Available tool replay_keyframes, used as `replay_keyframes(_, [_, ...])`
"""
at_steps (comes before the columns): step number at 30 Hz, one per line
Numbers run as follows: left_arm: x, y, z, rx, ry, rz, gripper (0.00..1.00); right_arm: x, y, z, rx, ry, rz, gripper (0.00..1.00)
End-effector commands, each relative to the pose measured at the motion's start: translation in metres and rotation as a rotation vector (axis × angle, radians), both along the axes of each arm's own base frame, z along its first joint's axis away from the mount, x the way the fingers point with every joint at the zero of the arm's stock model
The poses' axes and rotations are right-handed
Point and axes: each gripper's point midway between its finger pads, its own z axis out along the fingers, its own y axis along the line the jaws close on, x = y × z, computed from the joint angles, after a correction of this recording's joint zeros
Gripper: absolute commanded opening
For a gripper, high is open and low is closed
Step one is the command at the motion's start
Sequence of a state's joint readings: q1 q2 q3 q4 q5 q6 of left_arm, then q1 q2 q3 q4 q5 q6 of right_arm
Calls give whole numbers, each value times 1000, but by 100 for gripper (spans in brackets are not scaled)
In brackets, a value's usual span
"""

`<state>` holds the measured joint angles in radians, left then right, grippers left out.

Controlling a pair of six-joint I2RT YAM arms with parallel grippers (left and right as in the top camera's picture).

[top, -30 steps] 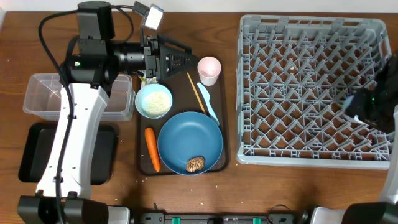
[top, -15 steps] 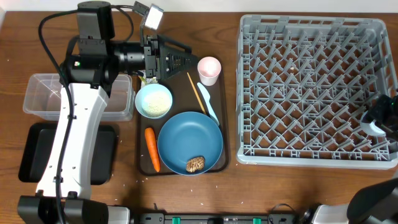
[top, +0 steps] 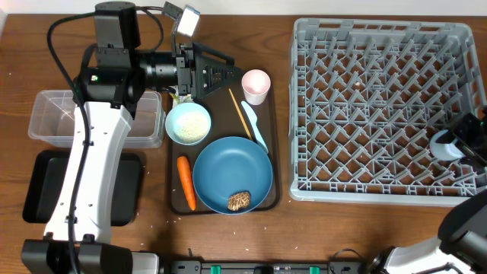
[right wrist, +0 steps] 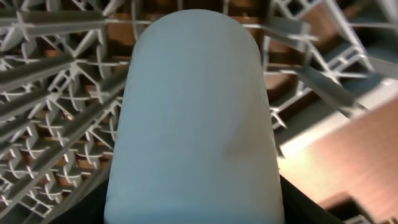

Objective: Sort waste into correct bins and load items into the dishwasher rack
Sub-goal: 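Carry the blue cup with the right gripper into the dish rack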

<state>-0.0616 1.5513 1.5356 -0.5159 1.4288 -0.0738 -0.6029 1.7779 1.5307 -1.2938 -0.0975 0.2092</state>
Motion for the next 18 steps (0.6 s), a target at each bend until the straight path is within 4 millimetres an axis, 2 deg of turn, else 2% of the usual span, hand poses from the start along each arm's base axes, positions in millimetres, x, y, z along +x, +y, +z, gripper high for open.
replay_keyframes(1, [1, 0, 2, 1, -16, -1, 84, 10, -1, -1, 29, -32, -15, 51])
replay_keyframes(4, [1, 0, 2, 1, -16, -1, 84, 14, -6, 1, 1, -51, -14, 69])
replay_keyframes(6, [1, 0, 2, 1, -16, -1, 85, 17, -8, 9, -17, -80, -13, 82])
replay_keyframes(7, [1, 0, 2, 2, -16, 0, 85, 19, -8, 15, -30, -98, -12, 86])
replay_keyframes(10, [6, 1, -3, 26, -8, 33, 84, 23, -7, 42, -63, -174, 4, 87])
replay_keyframes(12, [19, 6, -19, 103, 28, 129, 84, 27, 3, 64, -60, -248, 26, 86])
replay_keyframes(15, [43, 22, -64, 325, 112, 347, 84, 39, 35, 102, -45, -407, 140, 81])
replay_keyframes(18, [52, 29, -100, 520, 140, 458, 84, 45, 71, 131, -61, -500, 246, 77])
